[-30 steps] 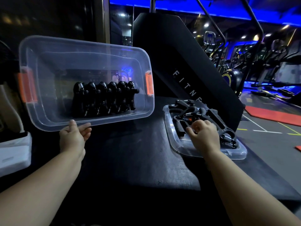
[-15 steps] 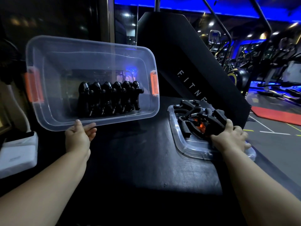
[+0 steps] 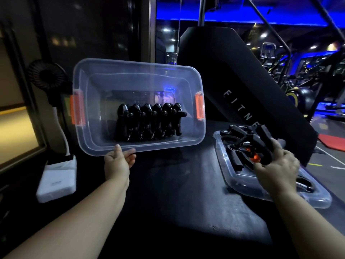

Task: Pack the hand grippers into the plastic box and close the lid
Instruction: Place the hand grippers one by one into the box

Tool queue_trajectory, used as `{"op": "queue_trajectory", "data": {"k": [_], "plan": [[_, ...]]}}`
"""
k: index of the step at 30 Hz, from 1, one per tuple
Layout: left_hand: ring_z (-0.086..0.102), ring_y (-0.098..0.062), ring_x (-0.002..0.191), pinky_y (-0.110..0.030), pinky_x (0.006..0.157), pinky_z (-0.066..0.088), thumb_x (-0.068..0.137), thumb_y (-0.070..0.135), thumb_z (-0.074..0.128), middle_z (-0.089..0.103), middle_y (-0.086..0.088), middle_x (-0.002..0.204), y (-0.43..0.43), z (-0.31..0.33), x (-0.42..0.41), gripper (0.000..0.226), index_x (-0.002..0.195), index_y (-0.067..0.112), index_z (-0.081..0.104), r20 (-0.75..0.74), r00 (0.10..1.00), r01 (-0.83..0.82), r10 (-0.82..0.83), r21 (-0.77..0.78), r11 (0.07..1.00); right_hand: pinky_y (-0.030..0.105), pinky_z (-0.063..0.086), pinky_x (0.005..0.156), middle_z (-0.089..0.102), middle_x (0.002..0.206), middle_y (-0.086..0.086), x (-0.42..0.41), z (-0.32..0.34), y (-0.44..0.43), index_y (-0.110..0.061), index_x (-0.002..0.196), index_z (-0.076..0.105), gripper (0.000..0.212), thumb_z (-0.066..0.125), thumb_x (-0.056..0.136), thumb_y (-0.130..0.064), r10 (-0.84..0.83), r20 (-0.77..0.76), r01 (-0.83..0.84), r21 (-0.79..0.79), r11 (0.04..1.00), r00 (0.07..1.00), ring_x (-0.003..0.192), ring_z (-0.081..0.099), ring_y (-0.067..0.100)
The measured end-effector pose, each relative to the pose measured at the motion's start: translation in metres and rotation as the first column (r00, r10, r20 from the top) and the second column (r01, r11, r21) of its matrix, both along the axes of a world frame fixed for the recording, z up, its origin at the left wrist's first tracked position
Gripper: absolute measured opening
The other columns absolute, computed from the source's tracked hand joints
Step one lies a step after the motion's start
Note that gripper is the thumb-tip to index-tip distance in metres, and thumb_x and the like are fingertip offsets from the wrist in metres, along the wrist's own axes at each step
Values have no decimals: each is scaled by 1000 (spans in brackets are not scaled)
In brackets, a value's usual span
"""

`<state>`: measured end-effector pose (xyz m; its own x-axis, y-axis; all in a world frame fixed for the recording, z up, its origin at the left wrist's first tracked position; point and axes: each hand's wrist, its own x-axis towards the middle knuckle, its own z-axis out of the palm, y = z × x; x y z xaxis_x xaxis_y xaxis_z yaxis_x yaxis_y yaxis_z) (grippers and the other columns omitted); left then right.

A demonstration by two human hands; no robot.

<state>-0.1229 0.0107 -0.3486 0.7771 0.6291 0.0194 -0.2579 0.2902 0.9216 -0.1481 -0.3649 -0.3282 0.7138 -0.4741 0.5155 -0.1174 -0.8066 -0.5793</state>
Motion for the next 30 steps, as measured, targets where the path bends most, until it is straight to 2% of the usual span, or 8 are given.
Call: {"op": "queue_trajectory", "data": {"k": [5,12,15,17,20,25,27,30], "plan": [[62,-12,61,-24,59,49,103,35,35,70,-5,82,1,0,0,26,85,19,47,-5,1000,2,-2,-10,1000,46,37,105,47,128,14,0,3,32,-36,145,30,82,66,72,-20,244,59,-249,119,961,968,122,42,33],[62,-11,60,-22,56,49,103,35,35,71,-5,82,2,-1,2,26,88,17,48,-13,1000,4,-4,-7,1000,31,44,84,60,119,3,-7,9,66,-49,136,30,84,54,60,-27,433,68,-433,287,854,899,97,58,23],[62,-12,62,-23,58,49,103,35,35,71,-5,83,2,-2,2,27,91,16,49,-10,1000,7,-7,-8,1000,21,42,65,61,97,-9,-13,12,85,-53,129,35,77,57,64,-18,508,102,-509,344,789,855,69,53,11],[62,-12,64,-24,59,49,103,35,35,71,-6,83,2,-1,1,27,90,16,50,-2,1000,9,-9,-4,1000,24,42,60,58,76,-10,-14,10,96,-62,120,34,77,56,63,-15,548,118,-541,425,726,828,57,48,11],[62,-12,63,-24,60,49,103,34,35,71,-6,84,3,-1,1,28,89,16,50,4,1000,11,-11,-5,1000,37,41,59,55,60,-4,-13,4,107,-42,138,33,85,52,59,-14,616,126,-569,557,605,778,54,47,17],[61,-12,62,-24,59,49,103,34,35,71,-7,84,3,0,1,26,87,17,48,11,1000,8,-8,-13,1000,21,46,50,61,70,2,-17,1,115,-31,130,33,63,45,86,13,685,81,-560,649,515,724,49,57,7],[62,-12,63,-24,60,49,102,34,35,71,-7,83,3,-1,1,26,92,14,48,10,1000,9,-8,-19,1000,23,47,55,64,73,3,-15,1,113,-29,131,35,59,49,85,7,680,68,-544,659,519,731,55,61,9],[62,-12,63,-23,59,49,102,35,36,71,-6,84,4,-2,2,27,97,12,48,5,1000,15,-15,-20,1000,41,46,66,66,86,15,-12,0,109,-31,137,37,74,57,67,-17,672,23,-507,675,536,740,69,58,26]]}}
